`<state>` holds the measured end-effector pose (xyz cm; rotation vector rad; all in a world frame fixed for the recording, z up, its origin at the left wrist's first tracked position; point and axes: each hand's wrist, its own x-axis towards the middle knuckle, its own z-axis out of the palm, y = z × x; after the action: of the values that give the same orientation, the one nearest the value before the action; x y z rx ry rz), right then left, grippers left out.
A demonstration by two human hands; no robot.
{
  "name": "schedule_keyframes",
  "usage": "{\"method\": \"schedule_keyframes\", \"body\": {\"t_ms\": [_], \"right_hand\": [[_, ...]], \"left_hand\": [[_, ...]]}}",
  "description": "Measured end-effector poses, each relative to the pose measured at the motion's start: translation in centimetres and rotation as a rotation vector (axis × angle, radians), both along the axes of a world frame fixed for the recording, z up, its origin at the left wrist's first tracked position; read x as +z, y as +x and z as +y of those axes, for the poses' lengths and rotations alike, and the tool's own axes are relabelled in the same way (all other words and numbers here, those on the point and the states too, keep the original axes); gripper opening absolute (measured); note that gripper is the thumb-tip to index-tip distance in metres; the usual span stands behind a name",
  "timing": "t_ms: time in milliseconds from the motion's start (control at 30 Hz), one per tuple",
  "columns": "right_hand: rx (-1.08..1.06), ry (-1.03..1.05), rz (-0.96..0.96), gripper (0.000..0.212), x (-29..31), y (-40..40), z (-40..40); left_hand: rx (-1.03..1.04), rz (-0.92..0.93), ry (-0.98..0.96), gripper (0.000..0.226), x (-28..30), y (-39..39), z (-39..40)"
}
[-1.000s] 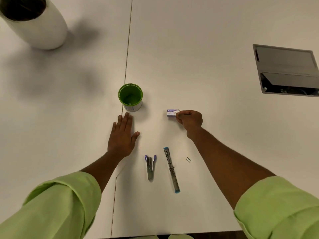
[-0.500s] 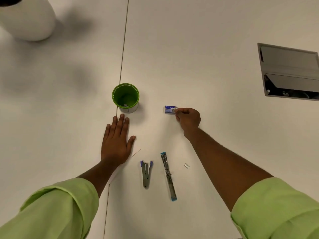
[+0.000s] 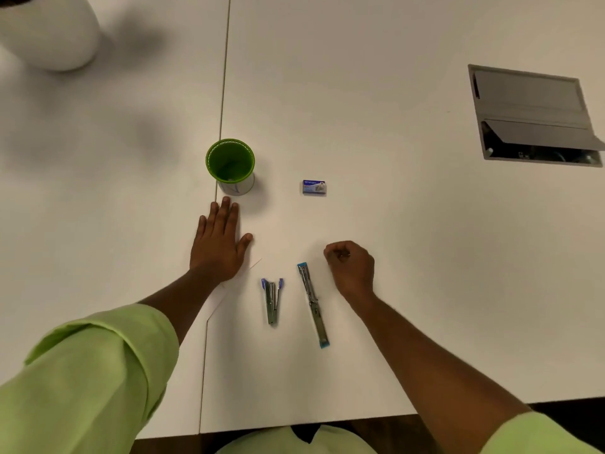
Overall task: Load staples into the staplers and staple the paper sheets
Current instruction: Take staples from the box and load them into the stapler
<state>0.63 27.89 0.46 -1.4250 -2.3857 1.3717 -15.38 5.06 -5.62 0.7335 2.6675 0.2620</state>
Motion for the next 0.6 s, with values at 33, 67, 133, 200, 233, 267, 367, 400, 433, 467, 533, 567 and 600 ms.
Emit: {"method": "schedule_keyframes", "body": {"t_ms": [33,67,133,200,233,267,367,400,433,467,533,567,600], "right_hand": [[0.008,-0.019,0.009,0.007,0.1,0.8,-0.8],[0.01,-0.038,0.014,0.009,0.4,1.5,-1.5],[0.017,-0.055,0.027,0.015,0.7,3.1,-3.1],[0.051,-0.007,0.041,0.015,0.8,4.7,-4.6],[0.072,0.021,0.039,0.016,0.8,5.4,-5.2],[0.09,0.031,0.034,0.019,0.8,6.1,-5.8],[0.184,0.042,-0.033,0.04,0.4,7.3,-6.6],[0.223,0.066,-0.06,0.046,0.2,7.6,-6.7],[0.252,0.094,-0.083,0.049,0.0,7.7,-6.8],[0.267,0.119,-0.103,0.05,-0.2,7.8,-6.8],[0.269,0.157,-0.142,0.047,-0.6,7.9,-6.8],[0.27,0.177,-0.158,0.043,-0.8,8.0,-6.8],[0.272,0.2,-0.17,0.038,-1.1,8.0,-6.8]], "left_hand": [[0.017,-0.02,0.006,0.072,0.3,0.1,0.2],[0.037,-0.039,0.02,0.07,0.6,0.5,0.5],[0.071,-0.078,0.061,0.067,1.5,2.0,1.0],[0.086,-0.111,0.111,0.064,2.2,4.0,1.4],[0.093,-0.13,0.14,0.063,2.6,5.2,1.6],[0.102,-0.149,0.173,0.062,3.0,6.4,1.7],[0.124,-0.189,0.276,0.06,4.0,9.7,2.1],[0.127,-0.198,0.311,0.058,4.3,10.7,2.2],[0.128,-0.21,0.343,0.057,4.5,11.6,2.2],[0.127,-0.224,0.37,0.057,4.7,12.5,2.2],[0.118,-0.243,0.405,0.056,4.8,13.7,2.2],[0.109,-0.246,0.416,0.056,4.9,14.1,2.1],[0.098,-0.248,0.428,0.056,4.9,14.5,2.1]]}}
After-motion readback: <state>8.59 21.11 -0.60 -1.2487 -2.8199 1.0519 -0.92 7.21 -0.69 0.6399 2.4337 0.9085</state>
